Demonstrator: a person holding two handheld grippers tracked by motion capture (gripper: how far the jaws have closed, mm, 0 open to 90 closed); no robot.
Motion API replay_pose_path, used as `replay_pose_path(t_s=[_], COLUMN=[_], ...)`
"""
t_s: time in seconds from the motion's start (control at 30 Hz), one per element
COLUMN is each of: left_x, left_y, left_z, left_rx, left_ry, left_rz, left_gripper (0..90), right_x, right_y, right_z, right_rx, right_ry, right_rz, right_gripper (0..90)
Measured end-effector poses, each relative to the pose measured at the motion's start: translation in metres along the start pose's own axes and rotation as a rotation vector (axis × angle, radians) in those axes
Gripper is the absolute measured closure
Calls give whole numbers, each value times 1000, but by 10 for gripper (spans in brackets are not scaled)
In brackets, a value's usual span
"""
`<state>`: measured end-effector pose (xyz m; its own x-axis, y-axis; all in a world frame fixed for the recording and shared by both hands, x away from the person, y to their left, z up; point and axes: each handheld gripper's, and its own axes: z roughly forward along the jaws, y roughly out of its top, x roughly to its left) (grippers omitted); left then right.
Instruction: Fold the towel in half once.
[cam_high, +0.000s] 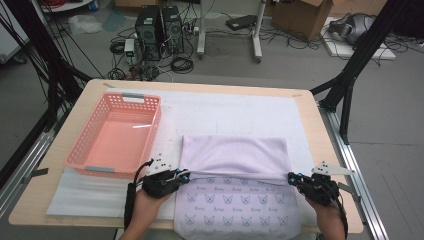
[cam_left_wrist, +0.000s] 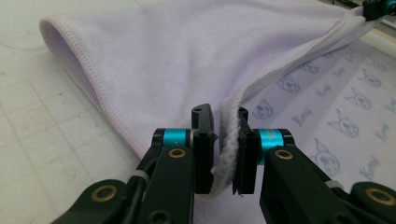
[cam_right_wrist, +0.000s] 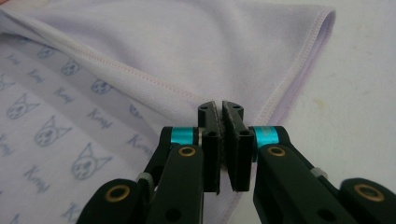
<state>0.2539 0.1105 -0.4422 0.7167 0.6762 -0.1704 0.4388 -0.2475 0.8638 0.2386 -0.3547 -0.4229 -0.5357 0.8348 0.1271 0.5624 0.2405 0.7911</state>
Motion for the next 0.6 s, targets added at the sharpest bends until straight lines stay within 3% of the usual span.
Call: replay_pose_path(t_s=[0.27, 0.6], left_x=[-21, -46], left_y=[-11, -32], left_z=[-19, -38], left_rx=[-9, 16], left_ry=[-28, -63], left_rz=[19, 4], left_gripper=[869, 868], right_x=[17, 35], right_y=[-16, -40], right_z=[-23, -47], right_rx=[-13, 9], right_ry=[-11, -7], right_rz=[0, 10], right_gripper=[858, 858])
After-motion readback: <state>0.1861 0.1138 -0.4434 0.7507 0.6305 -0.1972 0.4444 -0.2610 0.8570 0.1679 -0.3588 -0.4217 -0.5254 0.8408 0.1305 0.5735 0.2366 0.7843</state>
